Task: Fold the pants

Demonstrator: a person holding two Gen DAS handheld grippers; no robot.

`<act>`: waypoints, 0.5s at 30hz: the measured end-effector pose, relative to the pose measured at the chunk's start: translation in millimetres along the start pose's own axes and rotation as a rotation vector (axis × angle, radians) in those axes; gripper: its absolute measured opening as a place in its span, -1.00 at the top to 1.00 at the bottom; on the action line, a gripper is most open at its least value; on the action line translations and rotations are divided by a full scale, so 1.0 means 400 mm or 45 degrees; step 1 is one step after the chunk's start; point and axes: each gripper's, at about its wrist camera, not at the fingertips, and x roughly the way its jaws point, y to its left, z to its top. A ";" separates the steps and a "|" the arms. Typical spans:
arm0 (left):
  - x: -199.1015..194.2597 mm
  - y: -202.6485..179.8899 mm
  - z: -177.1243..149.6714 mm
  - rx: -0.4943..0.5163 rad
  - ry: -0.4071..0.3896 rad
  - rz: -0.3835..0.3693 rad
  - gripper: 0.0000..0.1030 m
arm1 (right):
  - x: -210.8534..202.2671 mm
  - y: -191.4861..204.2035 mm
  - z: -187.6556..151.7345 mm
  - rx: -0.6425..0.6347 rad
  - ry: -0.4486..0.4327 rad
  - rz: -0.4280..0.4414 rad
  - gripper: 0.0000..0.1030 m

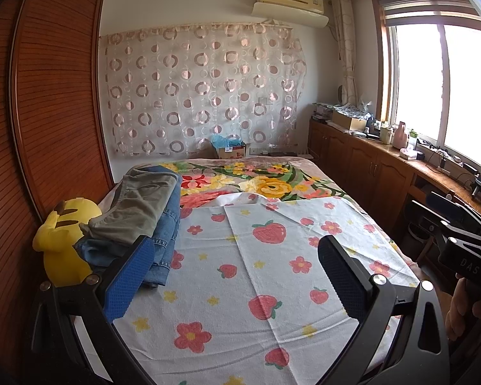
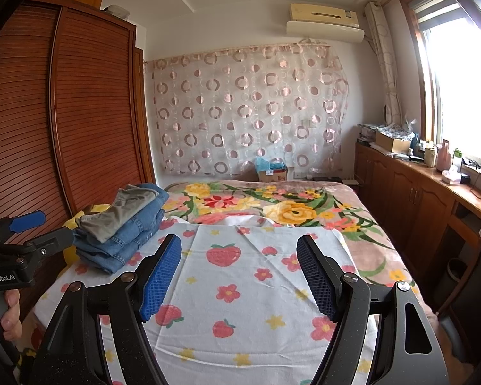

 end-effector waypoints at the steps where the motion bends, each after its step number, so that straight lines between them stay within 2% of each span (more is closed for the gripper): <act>1: -0.002 0.002 -0.001 0.001 0.001 0.000 -0.98 | 0.001 0.000 0.000 -0.001 0.001 -0.001 -0.48; 15: 0.000 -0.002 -0.002 0.001 -0.002 0.001 -0.98 | -0.007 0.005 0.000 -0.002 0.004 0.001 -0.48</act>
